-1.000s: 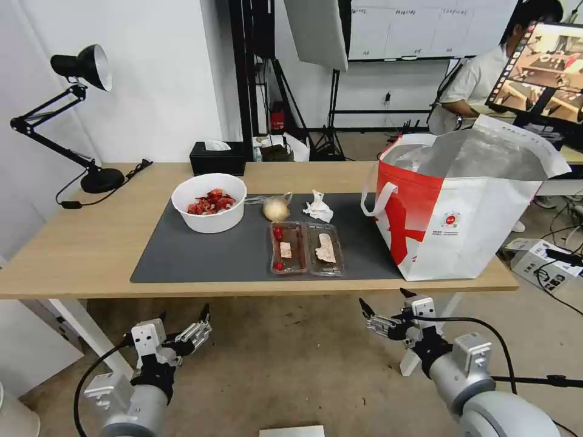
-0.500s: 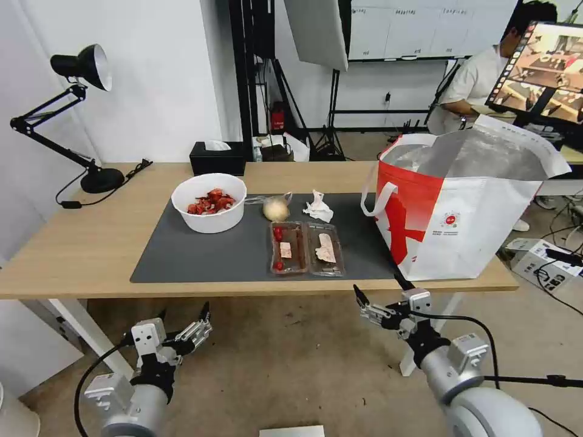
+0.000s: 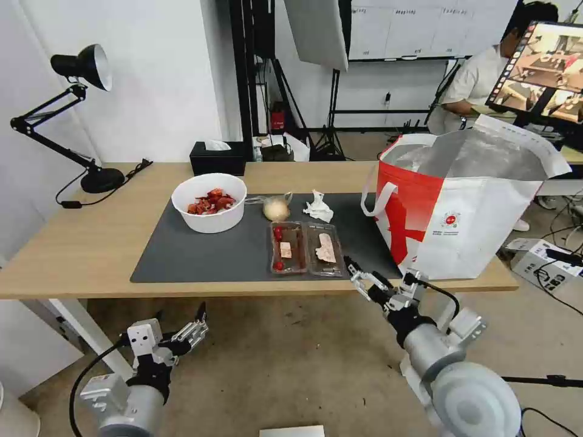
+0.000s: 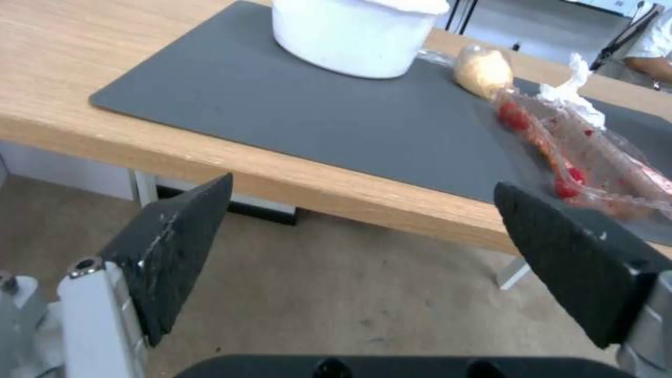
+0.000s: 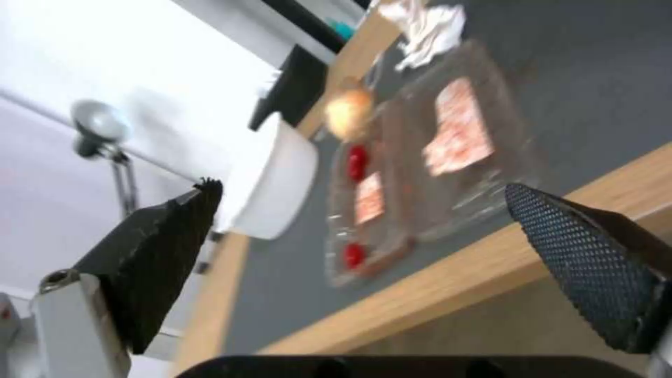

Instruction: Pick up the trash from the table and place it into the takeout bag.

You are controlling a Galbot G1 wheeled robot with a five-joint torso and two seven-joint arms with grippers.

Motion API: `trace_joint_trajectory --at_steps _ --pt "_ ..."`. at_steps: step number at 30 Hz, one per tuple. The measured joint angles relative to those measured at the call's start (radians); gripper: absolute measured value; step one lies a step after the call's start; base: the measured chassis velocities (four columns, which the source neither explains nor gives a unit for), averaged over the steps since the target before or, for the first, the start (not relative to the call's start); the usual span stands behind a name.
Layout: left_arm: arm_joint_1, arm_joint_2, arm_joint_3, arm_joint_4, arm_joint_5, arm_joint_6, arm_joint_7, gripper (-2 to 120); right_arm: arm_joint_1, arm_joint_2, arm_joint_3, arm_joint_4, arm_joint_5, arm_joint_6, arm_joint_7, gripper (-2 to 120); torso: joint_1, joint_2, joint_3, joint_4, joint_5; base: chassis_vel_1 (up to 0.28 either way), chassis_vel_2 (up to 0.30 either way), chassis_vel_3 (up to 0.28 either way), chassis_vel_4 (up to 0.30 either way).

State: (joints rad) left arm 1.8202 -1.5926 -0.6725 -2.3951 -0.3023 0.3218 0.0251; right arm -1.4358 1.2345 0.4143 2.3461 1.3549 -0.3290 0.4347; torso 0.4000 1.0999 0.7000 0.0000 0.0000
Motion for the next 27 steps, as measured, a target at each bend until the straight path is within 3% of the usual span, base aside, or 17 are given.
trace_joint_trajectory --at_steps 7,12,18,27 --pt "-0.002 0.0 -0.004 0.006 0.0 -0.001 0.001 100 0.078 0.011 -0.043 -0.026 0.207 0.075 0.11 100 0.0 0.0 0.0 0.0 0.0 0.0 0.0 0.0 0.0" --pt "-0.001 0.0 -0.015 0.013 0.0 -0.014 0.007 100 0.131 0.035 -0.086 -0.071 0.261 0.141 0.18 100 0.0 0.0 0.0 0.0 -0.0001 0.0 0.0 0.0 0.0" --pt "0.006 0.0 -0.026 0.02 -0.001 -0.018 0.009 100 0.186 0.092 -0.148 -0.14 0.259 0.216 0.228 100 0.0 0.0 0.0 0.0001 -0.0001 0.0 0.0 0.0 0.0" --pt "0.011 0.0 -0.034 0.028 0.0 -0.018 0.009 100 0.215 0.184 -0.192 -0.211 0.211 0.24 0.272 100 0.0 0.0 0.0 0.0001 -0.0001 0.0 0.0 0.0 0.0"
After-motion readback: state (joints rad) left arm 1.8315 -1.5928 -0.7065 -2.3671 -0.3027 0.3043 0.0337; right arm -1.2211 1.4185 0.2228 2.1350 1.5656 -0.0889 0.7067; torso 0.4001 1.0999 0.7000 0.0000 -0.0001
